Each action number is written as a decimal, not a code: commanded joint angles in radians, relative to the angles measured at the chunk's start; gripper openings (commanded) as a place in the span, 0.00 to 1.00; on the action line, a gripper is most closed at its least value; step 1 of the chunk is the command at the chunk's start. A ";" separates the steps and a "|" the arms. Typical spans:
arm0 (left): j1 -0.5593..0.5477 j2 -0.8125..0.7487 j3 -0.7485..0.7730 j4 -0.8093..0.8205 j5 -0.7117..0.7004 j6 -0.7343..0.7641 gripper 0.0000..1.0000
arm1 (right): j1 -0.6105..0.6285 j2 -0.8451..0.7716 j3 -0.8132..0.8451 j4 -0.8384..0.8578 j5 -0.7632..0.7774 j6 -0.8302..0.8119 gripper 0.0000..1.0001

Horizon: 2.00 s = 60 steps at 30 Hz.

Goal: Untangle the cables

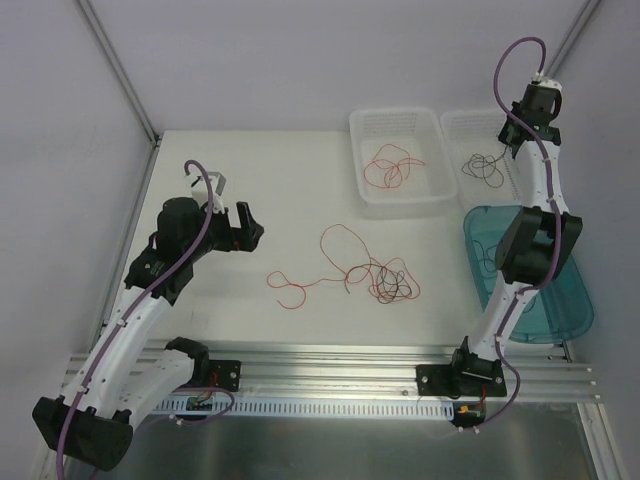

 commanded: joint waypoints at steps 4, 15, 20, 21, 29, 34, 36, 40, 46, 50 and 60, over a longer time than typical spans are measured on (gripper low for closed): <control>0.021 0.033 0.005 0.028 0.028 0.005 0.99 | -0.037 0.151 0.160 -0.050 -0.062 -0.005 0.48; 0.032 0.082 0.020 0.026 0.178 -0.034 0.99 | 0.030 -0.293 -0.289 -0.008 -0.166 0.194 0.88; 0.030 0.118 0.023 0.014 0.219 -0.049 0.99 | 0.193 -0.559 -0.627 0.004 -0.201 0.291 0.88; 0.030 0.121 0.023 0.013 0.222 -0.052 0.99 | 0.237 -0.597 -0.680 0.010 -0.198 0.299 0.88; 0.026 0.167 0.027 0.011 0.272 -0.075 0.99 | 0.576 -0.926 -1.156 -0.019 -0.076 0.391 0.86; -0.014 0.254 0.042 0.010 0.322 -0.098 0.99 | 0.693 -0.925 -1.265 -0.001 -0.045 0.363 0.81; -0.051 0.309 0.051 0.010 0.319 -0.110 0.99 | 0.720 -0.905 -1.273 0.012 -0.033 0.349 0.78; -0.137 0.388 0.071 0.011 0.234 -0.150 0.99 | 0.745 -0.866 -1.276 0.068 -0.048 0.331 0.75; -0.313 0.550 0.137 0.026 0.079 -0.239 0.98 | 0.785 -0.727 -1.232 0.101 -0.072 0.294 0.75; -0.404 0.720 0.215 0.037 -0.029 -0.288 0.94 | 0.825 -0.639 -1.196 0.094 -0.030 0.280 0.72; -0.516 0.940 0.298 0.066 -0.158 -0.362 0.79 | 0.851 -0.679 -1.224 0.104 -0.013 0.299 0.01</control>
